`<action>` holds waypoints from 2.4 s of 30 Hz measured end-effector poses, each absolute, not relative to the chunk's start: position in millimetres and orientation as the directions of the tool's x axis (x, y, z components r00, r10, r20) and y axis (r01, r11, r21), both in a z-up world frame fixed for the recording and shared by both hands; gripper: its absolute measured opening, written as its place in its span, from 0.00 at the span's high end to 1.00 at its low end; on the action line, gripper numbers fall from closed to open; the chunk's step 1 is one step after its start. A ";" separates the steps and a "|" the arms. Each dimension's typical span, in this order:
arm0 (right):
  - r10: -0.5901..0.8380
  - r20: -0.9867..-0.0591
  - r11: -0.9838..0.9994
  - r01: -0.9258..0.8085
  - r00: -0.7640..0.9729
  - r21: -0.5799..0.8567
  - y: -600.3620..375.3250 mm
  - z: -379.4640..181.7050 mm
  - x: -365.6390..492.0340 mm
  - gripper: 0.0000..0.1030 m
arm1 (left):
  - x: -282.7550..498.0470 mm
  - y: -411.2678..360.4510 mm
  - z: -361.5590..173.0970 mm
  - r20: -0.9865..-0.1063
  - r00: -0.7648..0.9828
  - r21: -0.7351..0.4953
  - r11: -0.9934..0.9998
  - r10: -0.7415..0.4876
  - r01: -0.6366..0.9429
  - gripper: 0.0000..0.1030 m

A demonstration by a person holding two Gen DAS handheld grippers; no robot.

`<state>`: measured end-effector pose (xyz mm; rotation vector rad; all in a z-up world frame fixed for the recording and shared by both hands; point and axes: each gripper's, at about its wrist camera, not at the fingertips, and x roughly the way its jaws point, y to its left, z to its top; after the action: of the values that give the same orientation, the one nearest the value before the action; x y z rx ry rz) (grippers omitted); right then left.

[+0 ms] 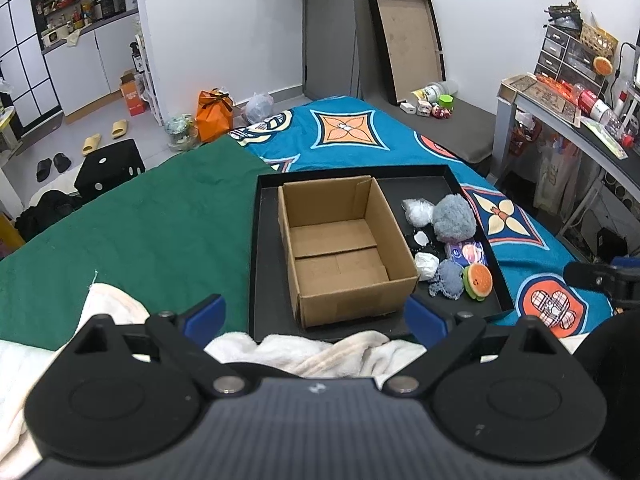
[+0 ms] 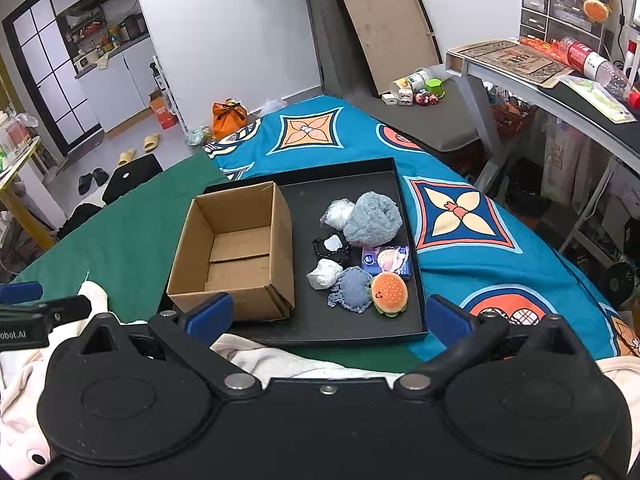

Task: Organize soft objects

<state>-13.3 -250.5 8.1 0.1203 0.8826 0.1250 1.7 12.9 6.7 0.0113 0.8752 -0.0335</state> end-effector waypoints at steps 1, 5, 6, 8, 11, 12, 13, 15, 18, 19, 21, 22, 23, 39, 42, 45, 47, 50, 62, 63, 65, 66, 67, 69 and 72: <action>0.158 -0.760 0.986 -0.060 0.630 0.155 -250.0 8.3 -13.4 0.00 | 2.2 13.3 6.9 -0.768 0.640 -0.005 0.999 -0.024 0.033 0.07; 0.163 -0.761 0.985 -0.063 0.628 0.159 -250.6 8.3 -12.6 0.00 | 1.5 13.5 3.9 -0.773 0.634 -0.003 0.999 -0.028 0.040 0.07; 0.165 -0.760 0.985 -0.060 0.628 0.164 -251.1 8.4 -12.2 0.00 | 1.6 13.4 3.4 -0.774 0.633 -0.002 0.999 -0.028 0.041 0.07; 0.157 -0.759 0.986 -0.053 0.632 0.159 -252.0 9.1 -11.6 0.00 | 1.0 13.4 2.8 -0.777 0.629 -0.002 0.999 -0.028 0.042 0.07; 0.144 -0.758 0.988 -0.051 0.637 0.145 -252.3 9.6 -11.4 0.00 | 1.2 13.5 2.7 -0.777 0.628 -0.003 0.999 -0.029 0.042 0.07; 0.144 -0.758 0.988 -0.050 0.636 0.146 -252.4 9.3 -10.9 0.00 | 1.5 13.5 2.6 -0.778 0.628 -0.003 0.999 -0.027 0.040 0.07; 0.145 -0.759 0.988 -0.049 0.635 0.148 -253.1 9.2 -10.5 0.00 | 1.5 13.5 2.5 -0.778 0.628 -0.003 0.999 -0.027 0.038 0.07; 0.143 -0.760 0.988 -0.047 0.634 0.146 -253.6 8.6 -10.1 0.00 | 2.6 13.4 2.8 -0.778 0.627 -0.004 0.999 -0.027 0.038 0.07; 0.139 -0.762 0.989 -0.045 0.632 0.143 -253.8 7.6 -9.8 0.00 | 2.6 13.7 2.4 -0.777 0.629 -0.002 0.999 -0.025 0.038 0.07; 0.140 -0.762 0.988 -0.044 0.632 0.145 -254.2 7.2 -9.9 0.00 | 2.7 14.4 2.2 -0.777 0.629 -0.002 0.999 -0.025 0.037 0.07; 0.141 -0.762 0.988 -0.045 0.632 0.145 -254.1 6.8 -10.5 0.00 | 2.8 14.7 1.7 -0.778 0.628 -0.001 0.999 -0.023 0.035 0.07; 0.140 -0.762 0.988 -0.045 0.632 0.145 -254.2 7.0 -10.3 0.00 | 2.5 15.2 1.7 -0.778 0.628 -0.003 0.999 -0.024 0.034 0.07; 0.141 -0.762 0.988 -0.046 0.632 0.145 -254.4 6.9 -10.2 0.00 | 1.9 15.4 1.2 -0.777 0.629 -0.004 0.999 -0.023 0.032 0.07; 0.154 -0.757 0.986 -0.048 0.635 0.161 -253.6 6.1 -11.6 0.00 | 1.6 14.7 -4.1 -0.779 0.627 0.024 1.000 0.006 0.020 0.07; 0.152 -0.760 0.986 -0.049 0.632 0.157 -253.4 5.2 -10.9 0.00 | 1.0 17.3 -4.8 -0.776 0.630 0.020 1.000 0.011 0.008 0.07; 0.149 -0.763 0.987 -0.050 0.629 0.152 -253.2 4.4 -10.1 0.00 | 2.3 19.6 -6.3 -0.781 0.624 0.015 1.000 0.010 0.002 0.07; 0.148 -0.765 0.987 -0.048 0.627 0.152 -253.0 3.6 -9.5 0.00 | 3.8 19.4 -7.0 -0.784 0.621 0.017 1.000 0.011 0.003 0.07; 0.143 -0.767 0.988 -0.043 0.625 0.149 -254.0 2.0 -7.8 0.00 | 5.8 19.9 -8.6 -0.787 0.617 0.014 1.000 0.008 0.004 0.07; 0.150 -0.775 0.987 -0.041 0.615 0.158 -257.8 -9.6 3.4 0.00 | 20.8 19.5 -20.3 -0.800 0.600 0.009 1.000 0.004 0.005 0.07; 0.152 -0.775 0.986 -0.040 0.613 0.162 -259.0 -11.3 5.5 0.00 | 22.6 19.8 -21.7 -0.801 0.598 0.008 1.000 0.004 0.005 0.07; 0.156 -0.777 0.985 -0.036 0.610 0.170 -261.0 -14.7 9.3 0.00 | 27.4 20.5 -25.2 -0.805 0.594 0.005 1.000 0.003 0.002 0.07; 0.159 -0.778 0.984 -0.034 0.607 0.174 -261.8 -16.5 11.5 0.00 | 29.8 21.0 -26.8 -0.806 0.591 0.001 1.000 0.000 0.001 0.07; 0.159 -0.779 0.984 -0.033 0.606 0.175 -262.2 -18.0 13.4 0.00 | 32.4 21.2 -28.6 -0.809 0.588 -0.004 1.000 -0.003 -0.001 0.07; 0.158 -0.780 0.984 -0.031 0.606 0.175 -263.3 -21.3 17.9 0.00 | 38.5 21.6 -32.8 -0.814 0.581 -0.011 1.000 -0.008 -0.002 0.08; 0.158 -0.780 0.984 -0.027 0.606 0.178 -265.8 -25.6 25.0 0.00 | 47.5 20.2 -37.9 -0.817 0.576 -0.007 1.000 -0.007 0.002 0.08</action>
<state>25.0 -265.8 -25.6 0.1534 0.9142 0.1076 47.5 20.2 -37.9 -0.0057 0.9565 -0.0057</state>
